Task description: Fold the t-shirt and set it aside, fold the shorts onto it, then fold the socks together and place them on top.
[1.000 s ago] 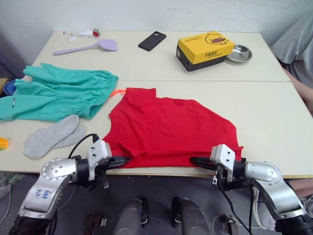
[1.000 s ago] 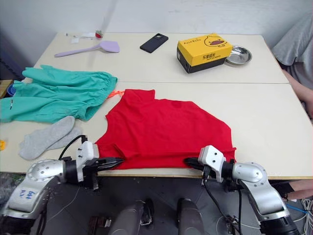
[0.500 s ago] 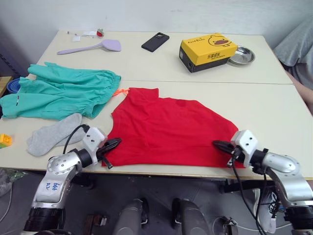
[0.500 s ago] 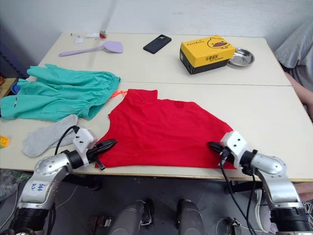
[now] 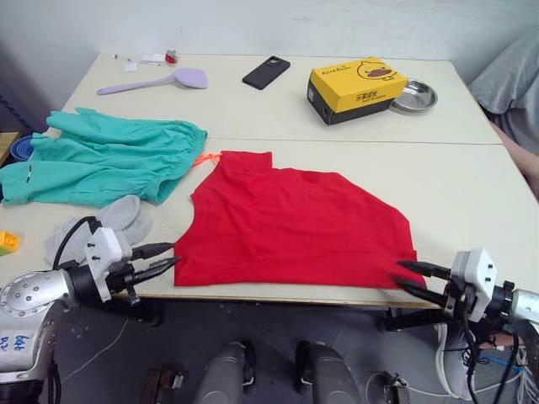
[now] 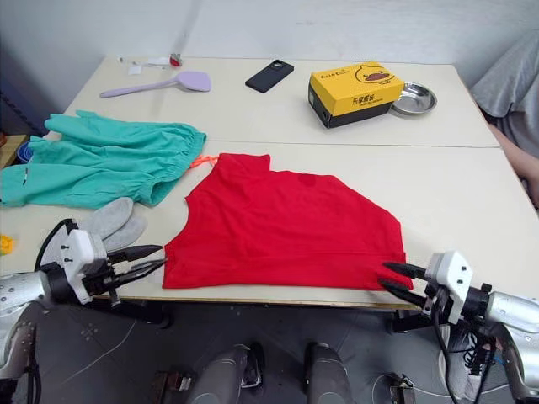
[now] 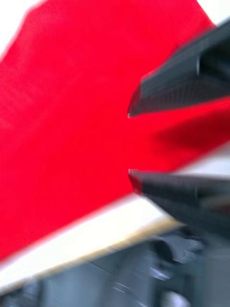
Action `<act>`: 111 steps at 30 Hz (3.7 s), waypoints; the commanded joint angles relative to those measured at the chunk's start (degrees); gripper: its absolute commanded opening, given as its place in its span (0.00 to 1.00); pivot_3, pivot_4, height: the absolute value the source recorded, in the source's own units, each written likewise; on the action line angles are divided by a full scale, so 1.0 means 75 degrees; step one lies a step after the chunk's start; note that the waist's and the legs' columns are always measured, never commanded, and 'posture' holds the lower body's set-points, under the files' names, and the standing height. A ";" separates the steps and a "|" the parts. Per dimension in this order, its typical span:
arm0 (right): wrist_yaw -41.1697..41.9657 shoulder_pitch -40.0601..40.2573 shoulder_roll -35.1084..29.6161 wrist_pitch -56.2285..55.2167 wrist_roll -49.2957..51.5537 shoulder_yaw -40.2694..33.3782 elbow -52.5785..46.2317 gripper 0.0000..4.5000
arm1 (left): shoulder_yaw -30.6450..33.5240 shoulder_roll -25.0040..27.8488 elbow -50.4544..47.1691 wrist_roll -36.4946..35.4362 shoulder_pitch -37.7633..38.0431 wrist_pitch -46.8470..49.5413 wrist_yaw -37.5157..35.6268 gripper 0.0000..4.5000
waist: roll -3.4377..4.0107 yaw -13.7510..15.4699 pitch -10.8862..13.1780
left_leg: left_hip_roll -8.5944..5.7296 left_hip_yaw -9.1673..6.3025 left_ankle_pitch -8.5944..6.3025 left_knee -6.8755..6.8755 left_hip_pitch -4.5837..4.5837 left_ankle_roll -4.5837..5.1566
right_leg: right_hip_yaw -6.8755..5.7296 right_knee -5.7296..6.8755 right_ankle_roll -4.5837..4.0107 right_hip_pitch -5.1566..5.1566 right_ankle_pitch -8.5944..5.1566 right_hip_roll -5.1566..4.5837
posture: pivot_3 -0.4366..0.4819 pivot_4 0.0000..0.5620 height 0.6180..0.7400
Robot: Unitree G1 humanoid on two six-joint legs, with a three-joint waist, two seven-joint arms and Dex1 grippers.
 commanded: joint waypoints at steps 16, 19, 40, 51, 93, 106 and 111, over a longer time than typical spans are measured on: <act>0.0306 -0.1349 -0.0743 -0.0310 -0.1081 0.0897 0.1170 0.55 | -0.1413 0.0176 0.0839 0.1755 -0.0645 -0.1380 0.0196 0.65 | 0.0002 -0.0008 0.0001 | 0.0001 0.0003 0.0007 -0.0017 0.0000 -0.0014 | -0.0006 -0.0007 -0.0003 -0.0009 -0.0001 0.0000 | 0.48 0.27 1.00; 0.0377 -0.1449 -0.0800 -0.0359 -0.1125 0.0983 0.1281 0.31 | -0.1562 0.0218 0.1022 0.1975 -0.0783 -0.1398 0.0216 0.46 | 0.0002 0.0001 0.0001 | 0.0002 0.0003 0.0006 -0.0010 0.0003 -0.0011 | -0.0007 -0.0003 -0.0002 -0.0004 0.0000 0.0000 | 0.48 0.27 1.00; 0.0657 0.0015 -0.0998 0.0454 -0.0227 0.0309 0.0800 0.00 | -0.1052 0.0726 0.0409 0.0757 0.0403 -0.0927 -0.0563 0.00 | 0.0011 -0.0007 -0.0013 | 0.0006 0.0003 -0.0005 -0.0012 0.0008 0.0002 | -0.0006 -0.0015 -0.0005 0.0003 -0.0001 -0.0001 | 0.48 0.27 1.00; 0.1088 0.0160 -0.1916 0.4021 0.2003 -0.0785 -0.0594 0.55 | 0.0365 0.1668 -0.0045 -0.1507 0.0107 0.2572 -0.1003 0.54 | 0.0025 -0.0008 -0.0004 | 0.0010 0.0002 -0.0004 -0.0018 0.0000 -0.0001 | -0.0005 -0.0009 -0.0018 -0.0011 -0.0008 -0.0001 | 0.48 0.27 1.00; 0.0171 -0.7439 0.0646 0.4554 -0.0497 0.1887 0.5423 0.00 | -0.2109 -0.2614 1.0170 0.1757 -0.9300 0.1117 0.1576 0.29 | 0.0010 -0.0136 -0.0001 | 0.0006 0.0049 0.0016 0.0117 -0.0052 -0.0010 | -0.0069 0.0106 0.0025 -0.0039 0.0019 0.0016 | 0.48 0.27 1.00; 0.0921 -0.5684 0.0105 0.3355 0.0149 0.1075 0.2801 0.00 | -0.2098 -0.2285 0.9003 0.1983 -0.8108 -0.2281 0.0467 0.01 | 0.0010 -0.0182 -0.0001 | 0.0007 0.0049 0.0012 0.0116 -0.0054 -0.0011 | -0.0072 0.0105 0.0025 -0.0040 0.0019 0.0015 | 0.48 0.27 1.00; 0.1132 -0.4168 -0.0059 0.1453 -0.0146 0.0916 0.1477 0.00 | -0.2001 -0.1955 0.7927 0.1883 -0.7112 -0.3493 0.0133 0.01 | 0.0010 -0.0186 -0.0001 | 0.0007 0.0048 0.0002 0.0115 -0.0049 -0.0010 | -0.0073 0.0097 0.0025 -0.0035 0.0019 0.0010 | 0.48 0.27 1.00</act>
